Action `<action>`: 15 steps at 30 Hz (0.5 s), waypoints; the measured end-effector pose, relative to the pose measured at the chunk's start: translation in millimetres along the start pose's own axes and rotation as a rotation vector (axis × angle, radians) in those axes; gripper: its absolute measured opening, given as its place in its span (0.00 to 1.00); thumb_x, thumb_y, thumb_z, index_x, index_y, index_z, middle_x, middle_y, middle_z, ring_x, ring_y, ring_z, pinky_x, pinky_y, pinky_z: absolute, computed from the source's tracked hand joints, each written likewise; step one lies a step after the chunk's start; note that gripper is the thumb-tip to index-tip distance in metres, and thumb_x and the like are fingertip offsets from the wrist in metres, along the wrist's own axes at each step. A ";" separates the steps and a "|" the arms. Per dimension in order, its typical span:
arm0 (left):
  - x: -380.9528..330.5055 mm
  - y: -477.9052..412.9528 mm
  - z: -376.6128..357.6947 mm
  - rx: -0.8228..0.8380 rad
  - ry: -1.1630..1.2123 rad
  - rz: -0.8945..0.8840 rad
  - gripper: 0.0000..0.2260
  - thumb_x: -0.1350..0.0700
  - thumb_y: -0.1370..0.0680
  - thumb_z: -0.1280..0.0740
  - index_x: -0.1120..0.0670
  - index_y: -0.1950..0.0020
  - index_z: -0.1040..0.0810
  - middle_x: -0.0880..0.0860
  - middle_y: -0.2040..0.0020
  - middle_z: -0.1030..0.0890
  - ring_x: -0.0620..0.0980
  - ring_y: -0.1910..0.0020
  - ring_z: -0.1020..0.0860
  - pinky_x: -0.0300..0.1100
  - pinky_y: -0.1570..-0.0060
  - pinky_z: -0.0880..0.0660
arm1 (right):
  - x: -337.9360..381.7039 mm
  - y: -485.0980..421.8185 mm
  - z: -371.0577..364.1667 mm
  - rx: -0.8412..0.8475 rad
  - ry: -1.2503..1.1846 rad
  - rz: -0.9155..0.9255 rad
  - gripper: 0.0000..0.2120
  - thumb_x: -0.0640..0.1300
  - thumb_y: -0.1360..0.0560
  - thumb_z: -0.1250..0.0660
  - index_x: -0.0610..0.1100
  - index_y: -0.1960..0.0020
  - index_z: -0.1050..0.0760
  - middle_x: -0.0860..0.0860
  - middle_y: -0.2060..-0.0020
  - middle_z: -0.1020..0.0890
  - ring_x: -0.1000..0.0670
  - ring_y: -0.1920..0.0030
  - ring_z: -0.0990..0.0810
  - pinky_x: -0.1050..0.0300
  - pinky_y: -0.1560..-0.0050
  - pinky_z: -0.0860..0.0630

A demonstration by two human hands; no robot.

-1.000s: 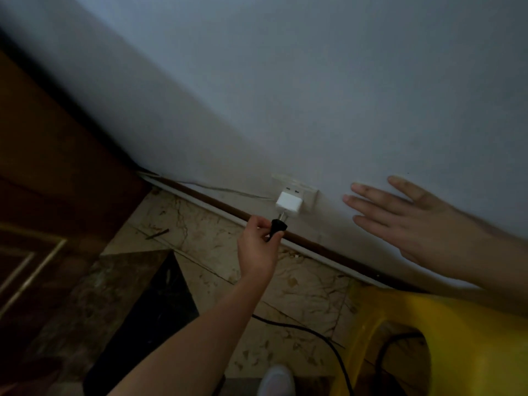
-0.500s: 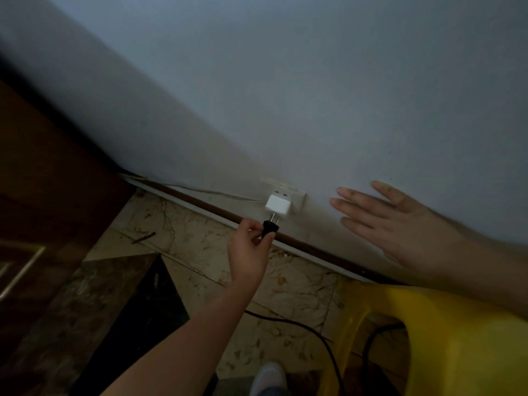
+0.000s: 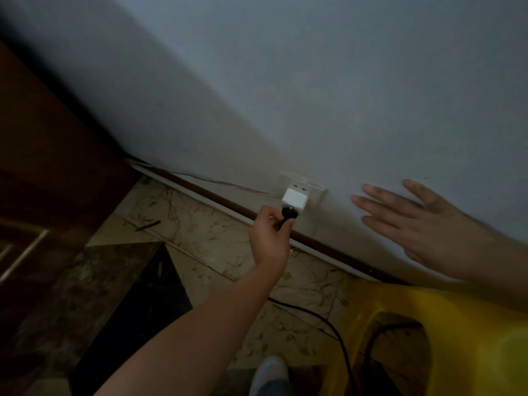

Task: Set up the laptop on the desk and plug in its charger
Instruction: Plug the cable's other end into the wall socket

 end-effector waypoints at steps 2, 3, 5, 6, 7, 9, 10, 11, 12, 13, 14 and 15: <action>0.4 -2.0 -0.7 0.009 -0.015 -0.022 0.14 0.63 0.28 0.28 0.48 0.61 0.31 0.51 0.62 0.19 0.42 0.62 0.19 0.37 0.61 0.22 | -1.4 -0.2 -0.6 -0.017 0.032 -0.007 0.35 0.39 0.37 0.35 0.40 0.29 0.33 0.42 0.24 0.44 0.42 0.23 0.50 0.38 0.26 0.62; 1.4 -3.0 -1.1 0.020 -0.019 -0.014 0.14 0.63 0.28 0.28 0.48 0.61 0.31 0.53 0.60 0.19 0.46 0.60 0.18 0.41 0.60 0.20 | -2.0 -0.2 -0.3 -0.016 0.048 -0.011 0.35 0.39 0.37 0.35 0.40 0.29 0.33 0.42 0.24 0.44 0.41 0.23 0.50 0.38 0.26 0.63; 2.1 -4.3 0.6 0.025 -0.029 0.026 0.13 0.62 0.28 0.28 0.51 0.58 0.32 0.56 0.56 0.18 0.50 0.56 0.18 0.48 0.55 0.19 | -0.9 -0.8 0.4 -0.009 0.048 -0.019 0.36 0.39 0.38 0.31 0.41 0.30 0.31 0.42 0.24 0.42 0.41 0.23 0.50 0.39 0.26 0.63; 0.8 -4.4 0.6 0.036 -0.046 0.045 0.14 0.62 0.28 0.28 0.53 0.56 0.33 0.57 0.54 0.18 0.50 0.55 0.18 0.48 0.53 0.19 | -0.3 -0.5 0.8 -0.001 0.029 -0.024 0.36 0.39 0.40 0.28 0.41 0.31 0.29 0.42 0.25 0.40 0.41 0.23 0.48 0.40 0.26 0.63; -1.4 -3.4 0.0 0.062 -0.071 0.061 0.15 0.62 0.28 0.27 0.53 0.53 0.34 0.57 0.52 0.18 0.50 0.53 0.18 0.46 0.52 0.20 | 0.3 -1.0 2.7 0.017 0.007 -0.032 0.37 0.40 0.42 0.25 0.41 0.33 0.27 0.41 0.26 0.38 0.41 0.24 0.45 0.41 0.25 0.62; -6.1 2.9 0.8 0.148 -0.113 0.111 0.19 0.61 0.28 0.27 0.54 0.47 0.36 0.59 0.44 0.20 0.50 0.47 0.20 0.42 0.49 0.23 | 3.7 -3.7 10.5 0.057 -0.046 -0.051 0.37 0.43 0.45 0.21 0.41 0.36 0.23 0.41 0.29 0.32 0.41 0.27 0.38 0.41 0.26 0.59; -10.2 8.9 3.5 0.190 -0.132 0.146 0.22 0.60 0.28 0.27 0.53 0.42 0.37 0.59 0.38 0.23 0.49 0.42 0.23 0.40 0.47 0.26 | 5.0 -3.8 17.6 0.077 -0.074 -0.071 0.37 0.45 0.46 0.20 0.42 0.38 0.22 0.40 0.30 0.31 0.41 0.28 0.36 0.41 0.27 0.57; -13.3 16.0 7.9 0.223 -0.155 0.173 0.26 0.58 0.27 0.28 0.51 0.36 0.39 0.59 0.32 0.28 0.48 0.39 0.26 0.39 0.45 0.29 | 6.8 -5.9 24.8 0.105 -0.098 -0.096 0.38 0.48 0.47 0.19 0.42 0.38 0.22 0.40 0.31 0.30 0.41 0.29 0.35 0.40 0.27 0.56; -16.9 23.9 13.9 0.247 -0.184 0.181 0.30 0.56 0.27 0.28 0.49 0.32 0.42 0.57 0.28 0.32 0.48 0.35 0.30 0.39 0.43 0.33 | 10.1 -8.0 31.9 0.141 -0.115 -0.118 0.39 0.51 0.46 0.20 0.43 0.36 0.24 0.40 0.30 0.31 0.40 0.28 0.35 0.39 0.27 0.55; -25.2 33.4 21.1 0.262 -0.218 0.158 0.32 0.54 0.26 0.29 0.47 0.29 0.45 0.55 0.26 0.35 0.48 0.32 0.33 0.38 0.41 0.35 | 13.9 -7.7 40.6 0.175 -0.139 -0.134 0.39 0.53 0.41 0.22 0.45 0.32 0.28 0.41 0.27 0.35 0.40 0.27 0.38 0.38 0.26 0.57; -37.1 43.6 28.7 0.271 -0.261 0.106 0.33 0.52 0.26 0.29 0.46 0.28 0.45 0.52 0.26 0.36 0.46 0.30 0.35 0.38 0.40 0.37 | 18.4 -6.0 47.8 0.188 -0.188 -0.152 0.39 0.55 0.35 0.27 0.47 0.27 0.35 0.42 0.24 0.42 0.41 0.24 0.45 0.38 0.27 0.61; -52.6 55.7 36.0 0.284 -0.315 0.029 0.32 0.50 0.26 0.30 0.45 0.28 0.44 0.49 0.27 0.34 0.44 0.31 0.35 0.37 0.40 0.37 | 21.2 -3.0 56.1 0.202 -0.272 -0.193 0.38 0.55 0.30 0.32 0.49 0.24 0.43 0.44 0.23 0.50 0.42 0.23 0.52 0.40 0.28 0.65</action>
Point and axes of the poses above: each hand's wrist, its own y-axis away from the middle knuckle, its own z-axis out of the back of the hand, x = y × z, the point moved 5 cm from there along -y, towards the middle knuckle
